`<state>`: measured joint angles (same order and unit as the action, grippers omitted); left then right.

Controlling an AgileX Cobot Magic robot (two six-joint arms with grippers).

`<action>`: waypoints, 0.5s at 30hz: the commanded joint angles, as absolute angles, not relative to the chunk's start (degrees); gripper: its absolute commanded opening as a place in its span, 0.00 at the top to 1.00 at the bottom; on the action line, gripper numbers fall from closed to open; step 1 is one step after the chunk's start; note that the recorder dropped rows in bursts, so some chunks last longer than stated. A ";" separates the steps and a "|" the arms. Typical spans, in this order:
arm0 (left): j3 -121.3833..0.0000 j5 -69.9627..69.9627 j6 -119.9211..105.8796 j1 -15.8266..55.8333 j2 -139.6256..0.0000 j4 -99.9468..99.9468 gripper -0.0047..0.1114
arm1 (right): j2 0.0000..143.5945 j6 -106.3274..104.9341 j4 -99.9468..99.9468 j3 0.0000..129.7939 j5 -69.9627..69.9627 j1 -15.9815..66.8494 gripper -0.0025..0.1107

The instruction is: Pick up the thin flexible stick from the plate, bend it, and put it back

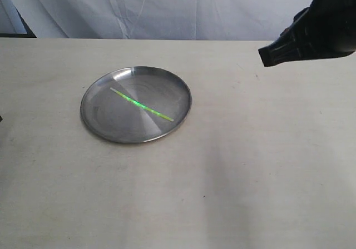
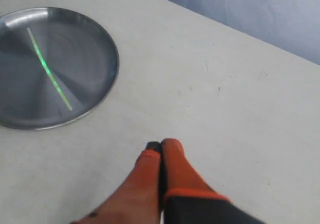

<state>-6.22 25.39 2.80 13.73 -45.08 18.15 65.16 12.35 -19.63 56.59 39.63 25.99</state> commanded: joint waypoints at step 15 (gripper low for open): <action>-6.24 23.99 2.58 6.72 -12.90 15.56 0.96 | 60.83 12.59 -17.67 52.66 32.17 25.74 0.99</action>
<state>-6.22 23.96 2.69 9.55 -18.34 16.17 61.22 12.58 -17.63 53.11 33.18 25.99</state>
